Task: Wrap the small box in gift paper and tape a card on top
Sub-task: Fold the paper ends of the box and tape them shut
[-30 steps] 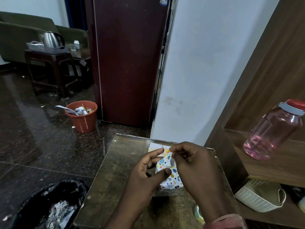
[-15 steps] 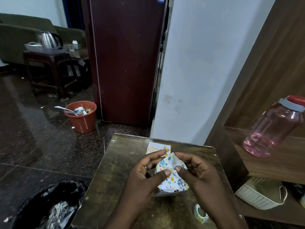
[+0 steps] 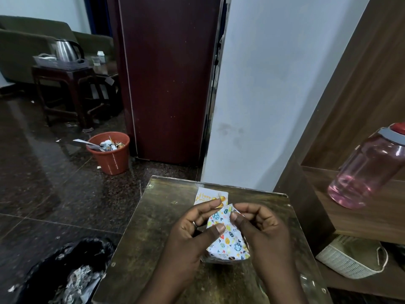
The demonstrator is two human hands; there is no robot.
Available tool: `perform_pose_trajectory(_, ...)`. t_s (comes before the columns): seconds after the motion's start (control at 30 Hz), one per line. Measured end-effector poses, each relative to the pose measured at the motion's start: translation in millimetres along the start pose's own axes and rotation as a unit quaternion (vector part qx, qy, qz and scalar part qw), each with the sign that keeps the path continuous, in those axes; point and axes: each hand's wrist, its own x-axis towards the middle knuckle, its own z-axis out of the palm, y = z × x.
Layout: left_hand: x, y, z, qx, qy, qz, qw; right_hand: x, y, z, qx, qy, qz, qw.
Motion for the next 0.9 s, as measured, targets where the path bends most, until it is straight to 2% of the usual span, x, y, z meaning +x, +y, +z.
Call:
perform_pose_trajectory(0.13, 2.6, -2.7, -0.5, -0.02, 0.02, -0.006, 1.0, -2.9, -8.1, -9.2, 0.007, -0.098, 0.008, 0.995)
perform_pose_trajectory(0.2, 4.4, -3.1, 0.3, -0.042, 0.034, -0.017, 0.998, -3.2, -8.4, -14.6, -0.029, -0.156, 0.014, 0.987)
perform_pose_trajectory(0.27, 5.1, -3.0, 1.8, -0.045, 0.044, -0.02, 0.998, -3.2, -5.9, -17.7, -0.059, -0.18, 0.022, 0.982)
perform_pose_trajectory(0.47, 4.6, -0.1, 6.2, -0.062, 0.055, -0.026, 0.996, 1.6, 2.3, -21.1, -0.027, -0.171, 0.021, 0.985)
perform_pose_trajectory(0.63, 3.2, 1.5, 8.3, -0.082, 0.057, -0.033, 0.995, 0.8, -4.0, -23.8, 0.058, -0.187, 0.072, 0.978)
perform_pose_trajectory(0.9, 3.0, 2.4, 10.3, -0.063, 0.065, -0.005, 0.996, 2.0, -1.5, -19.0, 0.058, -0.139, 0.082, 0.985)
